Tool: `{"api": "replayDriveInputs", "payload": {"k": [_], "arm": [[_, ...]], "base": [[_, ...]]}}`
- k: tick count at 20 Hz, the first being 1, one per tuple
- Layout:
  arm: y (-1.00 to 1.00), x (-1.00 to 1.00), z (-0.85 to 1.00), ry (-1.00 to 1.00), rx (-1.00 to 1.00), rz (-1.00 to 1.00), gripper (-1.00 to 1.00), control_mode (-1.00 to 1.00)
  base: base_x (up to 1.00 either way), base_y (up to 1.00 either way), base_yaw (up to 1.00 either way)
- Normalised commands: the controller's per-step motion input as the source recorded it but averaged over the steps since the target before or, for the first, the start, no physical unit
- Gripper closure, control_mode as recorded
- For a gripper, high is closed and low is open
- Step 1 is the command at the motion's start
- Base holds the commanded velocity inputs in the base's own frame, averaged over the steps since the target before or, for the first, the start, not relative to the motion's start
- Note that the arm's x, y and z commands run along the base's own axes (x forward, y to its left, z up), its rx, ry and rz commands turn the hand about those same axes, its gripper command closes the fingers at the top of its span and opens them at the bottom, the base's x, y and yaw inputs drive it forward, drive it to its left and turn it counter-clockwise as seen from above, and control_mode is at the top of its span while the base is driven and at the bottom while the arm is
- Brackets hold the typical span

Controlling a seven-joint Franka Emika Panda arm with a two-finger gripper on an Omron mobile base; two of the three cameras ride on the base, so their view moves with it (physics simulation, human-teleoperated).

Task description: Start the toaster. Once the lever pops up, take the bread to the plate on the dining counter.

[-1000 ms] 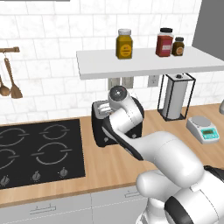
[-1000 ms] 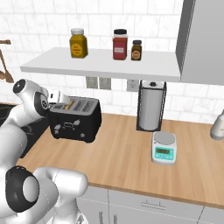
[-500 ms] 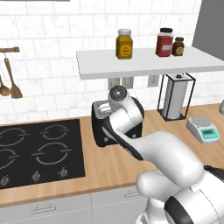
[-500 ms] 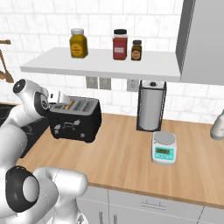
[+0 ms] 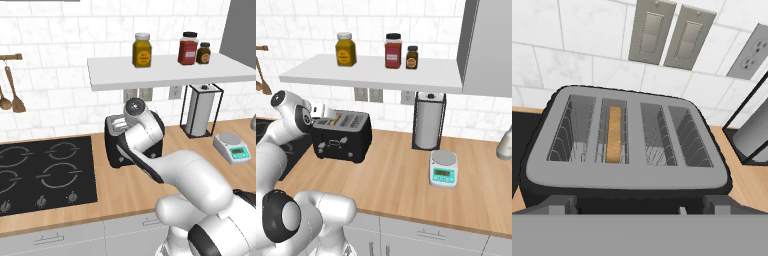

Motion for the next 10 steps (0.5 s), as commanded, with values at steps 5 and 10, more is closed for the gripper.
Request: {"api": "replayDriveInputs", "payload": {"k": [5, 10], "arm": [[0.0, 0.0, 0.0, 0.0, 0.0, 0.0, -1.0, -1.0], [0.0, 0.0, 0.0, 0.0, 0.0, 0.0, -1.0, -1.0]], "base": [[0.0, 0.0, 0.0], [0.0, 0.0, 0.0]]}}
